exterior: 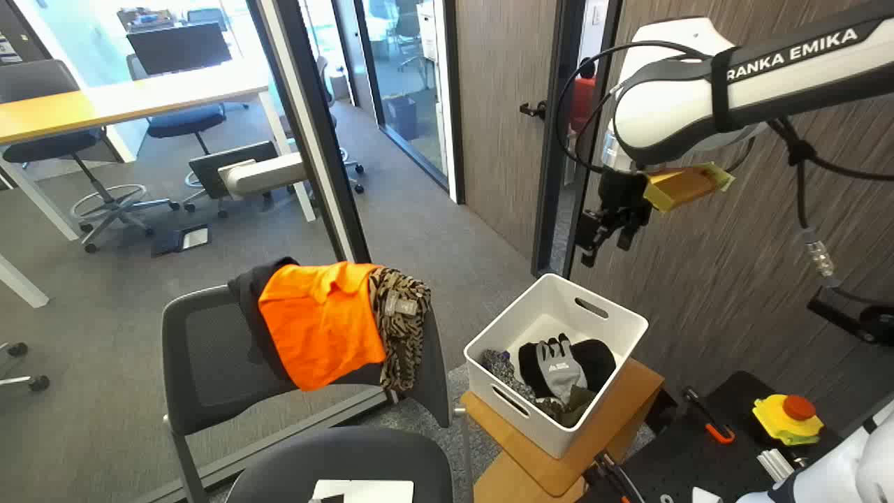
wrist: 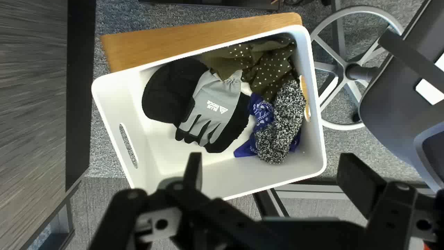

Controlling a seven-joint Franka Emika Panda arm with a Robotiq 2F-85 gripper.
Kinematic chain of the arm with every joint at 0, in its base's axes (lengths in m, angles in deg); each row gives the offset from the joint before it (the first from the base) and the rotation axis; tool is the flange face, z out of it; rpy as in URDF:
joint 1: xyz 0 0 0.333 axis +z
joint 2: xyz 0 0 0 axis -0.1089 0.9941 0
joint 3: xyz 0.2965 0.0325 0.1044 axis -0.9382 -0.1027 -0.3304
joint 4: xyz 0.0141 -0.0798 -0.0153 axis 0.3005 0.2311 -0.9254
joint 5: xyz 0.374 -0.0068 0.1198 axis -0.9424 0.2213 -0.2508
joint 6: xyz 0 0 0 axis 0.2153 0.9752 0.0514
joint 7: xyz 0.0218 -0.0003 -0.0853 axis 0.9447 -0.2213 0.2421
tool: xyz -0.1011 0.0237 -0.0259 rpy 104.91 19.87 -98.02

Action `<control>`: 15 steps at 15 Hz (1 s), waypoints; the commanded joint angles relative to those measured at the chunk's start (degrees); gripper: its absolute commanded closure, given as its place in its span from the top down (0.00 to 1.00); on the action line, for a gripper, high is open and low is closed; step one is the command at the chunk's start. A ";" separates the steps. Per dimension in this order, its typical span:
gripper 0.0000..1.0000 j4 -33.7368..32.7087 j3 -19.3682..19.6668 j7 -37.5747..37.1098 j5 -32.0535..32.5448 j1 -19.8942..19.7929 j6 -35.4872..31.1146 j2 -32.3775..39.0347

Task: Put the clothes from the chair backrest into the white box

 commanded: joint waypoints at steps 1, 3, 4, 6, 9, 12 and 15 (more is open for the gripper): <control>1.00 -0.32 -0.19 0.04 -0.07 -0.19 0.10 0.00; 1.00 -0.79 -0.18 0.04 -0.07 -0.18 0.10 -0.05; 1.00 -0.86 -0.18 0.04 -0.07 -0.19 0.10 -0.05; 1.00 -1.12 -0.21 0.24 -0.52 0.09 0.00 0.10; 1.00 -2.53 -1.56 0.34 -2.26 1.86 -1.83 0.71; 1.00 -5.24 -4.58 -0.93 -4.00 4.84 -4.46 2.26; 1.00 -8.82 -7.81 -0.93 -5.63 7.90 -8.38 5.28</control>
